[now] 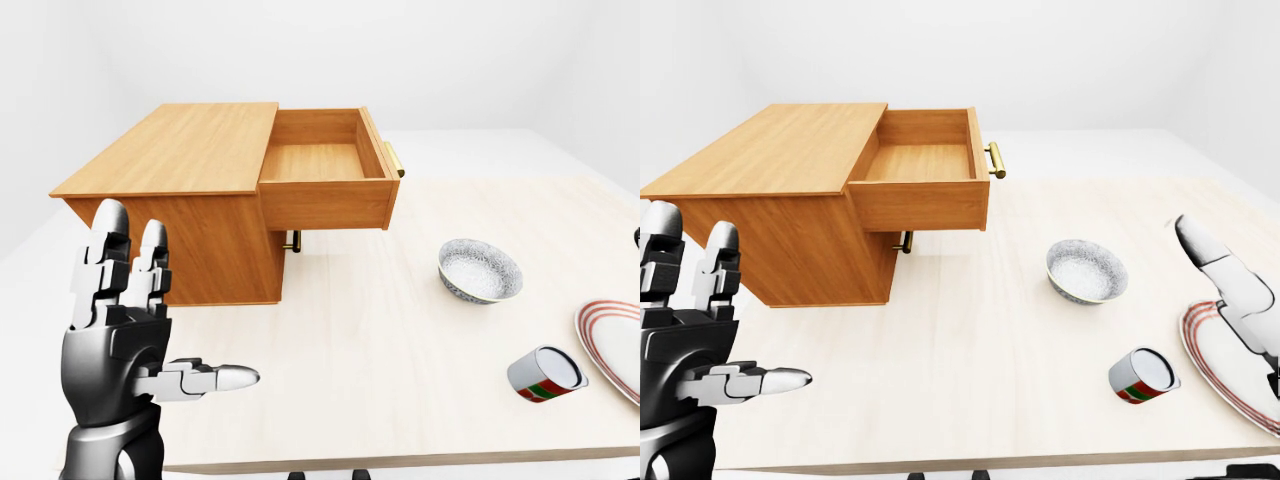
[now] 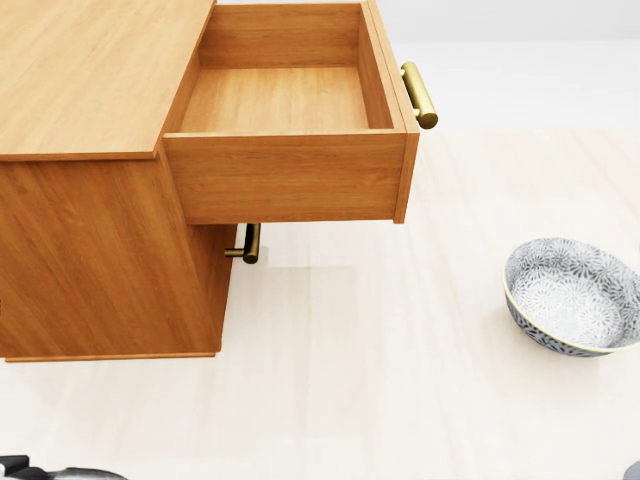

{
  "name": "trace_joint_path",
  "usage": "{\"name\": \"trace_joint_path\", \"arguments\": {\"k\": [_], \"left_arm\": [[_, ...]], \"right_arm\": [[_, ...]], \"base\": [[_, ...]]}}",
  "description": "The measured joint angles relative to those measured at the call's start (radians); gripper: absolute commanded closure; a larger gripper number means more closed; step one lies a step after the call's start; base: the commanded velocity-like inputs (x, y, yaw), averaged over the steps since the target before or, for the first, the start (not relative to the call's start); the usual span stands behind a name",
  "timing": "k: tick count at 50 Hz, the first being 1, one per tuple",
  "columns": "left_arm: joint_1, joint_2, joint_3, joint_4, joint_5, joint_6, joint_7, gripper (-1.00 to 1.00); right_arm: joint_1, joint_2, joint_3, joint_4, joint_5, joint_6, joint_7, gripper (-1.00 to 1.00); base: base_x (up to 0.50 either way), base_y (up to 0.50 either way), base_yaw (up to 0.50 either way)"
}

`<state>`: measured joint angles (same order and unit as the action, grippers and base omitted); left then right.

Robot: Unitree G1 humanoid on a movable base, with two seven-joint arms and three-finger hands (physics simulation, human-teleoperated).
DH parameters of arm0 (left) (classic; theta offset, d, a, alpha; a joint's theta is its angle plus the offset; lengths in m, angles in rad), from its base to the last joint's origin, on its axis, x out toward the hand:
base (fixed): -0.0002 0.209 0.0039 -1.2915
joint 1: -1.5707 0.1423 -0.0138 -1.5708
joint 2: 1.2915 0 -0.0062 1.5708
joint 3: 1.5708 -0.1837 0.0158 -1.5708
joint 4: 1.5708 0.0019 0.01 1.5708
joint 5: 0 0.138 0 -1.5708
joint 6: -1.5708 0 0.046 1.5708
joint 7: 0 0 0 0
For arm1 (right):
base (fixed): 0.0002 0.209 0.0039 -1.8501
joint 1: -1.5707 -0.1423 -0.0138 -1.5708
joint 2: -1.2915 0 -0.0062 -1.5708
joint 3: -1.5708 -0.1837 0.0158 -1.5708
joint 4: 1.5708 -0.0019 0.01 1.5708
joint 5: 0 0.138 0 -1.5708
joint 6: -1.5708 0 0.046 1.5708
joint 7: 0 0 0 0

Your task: Put the ketchup in the top drawer of the cabinet.

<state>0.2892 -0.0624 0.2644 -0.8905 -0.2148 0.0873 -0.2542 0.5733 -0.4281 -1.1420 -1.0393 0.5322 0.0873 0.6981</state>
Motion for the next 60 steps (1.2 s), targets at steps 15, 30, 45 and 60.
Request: {"name": "trace_joint_path", "arguments": {"k": [15, 30, 45, 60], "left_arm": [[0.007, -0.004, -0.003, -0.004, 0.004, 0.000, -0.002, -1.00], [0.005, -0.005, 0.003, -0.009, 0.002, 0.000, -0.002, -1.00], [0.000, -0.003, 0.003, -0.001, 0.003, 0.000, 0.001, -1.00], [0.000, 0.000, -0.008, 0.011, 0.012, 0.000, 0.007, -1.00]], "right_arm": [[-0.198, -0.032, -0.273, -0.005, -0.324, 0.000, 0.000, -1.00], [-0.315, 0.040, -0.285, 0.068, -0.659, 0.000, 0.000, -1.00], [-0.320, 0.136, -0.240, 0.149, -0.784, 0.000, 0.000, -1.00], [-0.311, 0.208, -0.099, 0.284, -0.917, 0.000, 0.000, -1.00]], "base": [[0.00, 0.00, 0.00], [0.00, 0.00, 0.00], [0.00, 0.00, 0.00], [0.00, 0.00, 0.00]]}}
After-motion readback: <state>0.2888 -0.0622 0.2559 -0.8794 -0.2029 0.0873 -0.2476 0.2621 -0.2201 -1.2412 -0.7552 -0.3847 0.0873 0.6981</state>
